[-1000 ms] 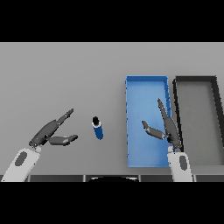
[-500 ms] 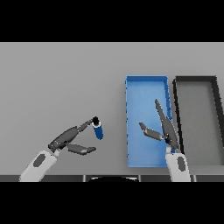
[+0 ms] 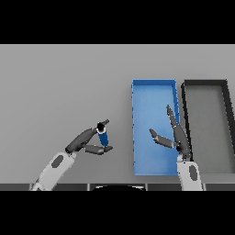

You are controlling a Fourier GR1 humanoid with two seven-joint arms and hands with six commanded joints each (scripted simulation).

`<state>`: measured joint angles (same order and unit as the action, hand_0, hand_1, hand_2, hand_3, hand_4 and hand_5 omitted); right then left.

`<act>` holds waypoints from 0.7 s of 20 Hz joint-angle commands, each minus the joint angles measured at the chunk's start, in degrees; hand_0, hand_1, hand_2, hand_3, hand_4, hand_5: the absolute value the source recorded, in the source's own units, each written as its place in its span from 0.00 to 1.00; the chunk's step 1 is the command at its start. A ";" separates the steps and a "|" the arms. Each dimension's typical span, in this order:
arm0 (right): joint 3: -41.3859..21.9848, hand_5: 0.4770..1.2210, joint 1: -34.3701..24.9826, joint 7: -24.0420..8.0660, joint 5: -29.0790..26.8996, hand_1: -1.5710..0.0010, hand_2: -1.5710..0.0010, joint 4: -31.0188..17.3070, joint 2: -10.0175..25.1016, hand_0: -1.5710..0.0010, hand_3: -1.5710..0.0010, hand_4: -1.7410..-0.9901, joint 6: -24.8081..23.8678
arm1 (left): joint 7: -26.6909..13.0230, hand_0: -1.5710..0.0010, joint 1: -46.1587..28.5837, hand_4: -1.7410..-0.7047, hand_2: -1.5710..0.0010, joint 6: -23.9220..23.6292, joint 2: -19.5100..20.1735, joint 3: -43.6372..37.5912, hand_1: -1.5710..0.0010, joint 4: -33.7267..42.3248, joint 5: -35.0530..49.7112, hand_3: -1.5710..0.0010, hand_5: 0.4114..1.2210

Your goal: Pick up the blue pipe and place it into the blue bin.

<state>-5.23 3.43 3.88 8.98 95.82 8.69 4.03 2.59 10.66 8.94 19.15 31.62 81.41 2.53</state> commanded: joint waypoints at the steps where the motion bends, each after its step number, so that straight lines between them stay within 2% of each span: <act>1: -0.04 0.09 -0.23 -0.38 0.00 1.00 1.00 0.20 0.20 1.00 1.00 0.72 0.16 | 1.28 1.00 0.32 0.61 1.00 -0.60 -0.71 0.26 1.00 -0.95 -0.89 1.00 0.11; 3: -0.24 0.10 -0.49 -1.10 0.70 1.00 1.00 0.16 0.16 1.00 1.00 0.73 -0.24 | 2.26 1.00 0.81 0.62 0.98 -1.29 -2.84 0.75 1.00 -2.65 -1.45 1.00 0.13; 5: -0.67 0.10 0.55 -0.89 1.12 1.00 1.00 0.82 0.17 1.00 1.00 0.74 -0.19 | 3.87 1.00 1.26 0.58 0.94 -0.33 -4.11 -0.24 1.00 -3.52 0.82 0.97 0.19; 7: -0.21 0.11 -0.18 -0.75 0.97 1.00 1.00 0.46 0.53 1.00 1.00 0.74 -0.25 | 3.62 1.00 1.30 0.51 0.83 1.03 -5.49 -0.88 0.92 -4.25 3.36 0.87 0.28; 8: 0.15 0.11 -0.89 -1.13 0.32 1.00 1.00 -0.21 0.47 1.00 1.00 0.73 -0.03 | 3.49 0.97 1.33 0.46 0.73 1.44 -6.10 -1.02 0.84 -4.12 4.33 0.78 0.33; 9: -0.15 0.11 -1.36 -1.56 0.80 1.00 1.00 -0.77 0.12 1.00 1.00 0.73 -0.31 | 3.62 0.89 1.16 0.42 0.63 1.78 -7.15 -1.03 0.74 -4.46 5.23 0.62 0.46; 10: -0.56 0.11 -0.45 -0.55 1.11 1.00 1.00 -0.31 -0.12 1.00 1.00 0.73 -0.36 | 3.51 0.73 1.51 0.35 0.51 1.42 -7.98 -1.43 0.59 -5.21 5.67 0.51 0.57; 12: -0.25 0.11 -0.45 -0.50 1.02 1.00 1.00 -0.58 0.10 1.00 1.00 0.74 -0.40 | 4.67 0.47 0.92 0.23 0.32 0.78 -8.54 -0.92 0.38 -4.71 4.61 0.35 0.72; 14: -0.39 0.11 -0.90 -0.49 1.44 1.00 1.00 -0.43 0.20 1.00 1.00 0.75 -0.58 | 4.03 0.30 1.51 0.15 0.21 0.86 -8.80 -0.71 0.24 -4.65 4.27 0.24 0.82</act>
<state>-5.63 2.55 3.48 10.42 95.38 8.88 3.47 6.62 12.19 9.90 10.32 30.91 76.78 6.96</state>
